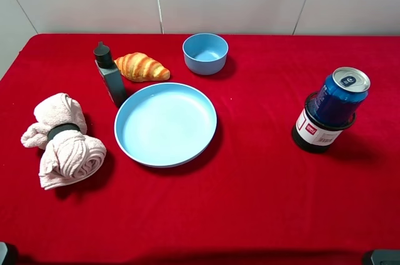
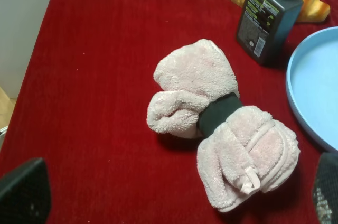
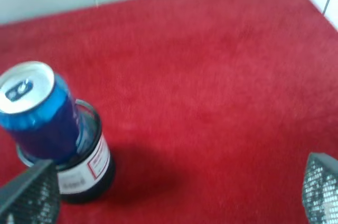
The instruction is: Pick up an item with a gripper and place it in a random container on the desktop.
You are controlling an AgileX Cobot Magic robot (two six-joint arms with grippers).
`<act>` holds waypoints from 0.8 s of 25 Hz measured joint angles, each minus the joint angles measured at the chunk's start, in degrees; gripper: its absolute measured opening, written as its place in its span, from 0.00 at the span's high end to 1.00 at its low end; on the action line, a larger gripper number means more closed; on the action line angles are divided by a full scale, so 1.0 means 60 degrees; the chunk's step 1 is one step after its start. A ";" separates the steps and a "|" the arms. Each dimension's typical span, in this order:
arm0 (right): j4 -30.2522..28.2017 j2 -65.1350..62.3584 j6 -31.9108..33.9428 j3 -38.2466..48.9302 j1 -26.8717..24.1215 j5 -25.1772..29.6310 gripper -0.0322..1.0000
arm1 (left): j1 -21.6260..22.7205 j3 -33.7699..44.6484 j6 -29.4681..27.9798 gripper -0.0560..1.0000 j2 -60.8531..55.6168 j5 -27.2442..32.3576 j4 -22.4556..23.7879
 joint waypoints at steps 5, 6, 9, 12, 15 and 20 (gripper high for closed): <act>0.0000 -0.0012 -0.0037 0.0153 -0.0051 -0.0256 0.30 | 0.0000 0.0000 0.0000 0.01 0.0000 0.0000 0.0000; 0.0000 -0.0014 -0.0037 0.0153 -0.0051 -0.0287 0.30 | 0.0000 0.0000 0.0000 0.01 0.0000 0.0000 0.0000; 0.0000 -0.0014 -0.0044 0.0153 -0.0051 -0.0359 0.30 | 0.0000 0.0000 0.0000 0.01 0.0000 0.0000 0.0000; 0.0000 -0.0014 -0.0044 0.0153 -0.0051 -0.0363 0.30 | 0.0000 0.0000 0.0000 0.01 0.0000 0.0000 0.0000; 0.0000 -0.0014 -0.0044 0.0153 -0.0051 -0.0363 0.30 | 0.0000 0.0000 0.0000 0.01 0.0000 0.0000 0.0000; 0.0000 -0.0014 -0.0044 0.0153 -0.0051 -0.0363 0.30 | 0.0000 0.0000 0.0000 0.01 0.0000 0.0000 0.0000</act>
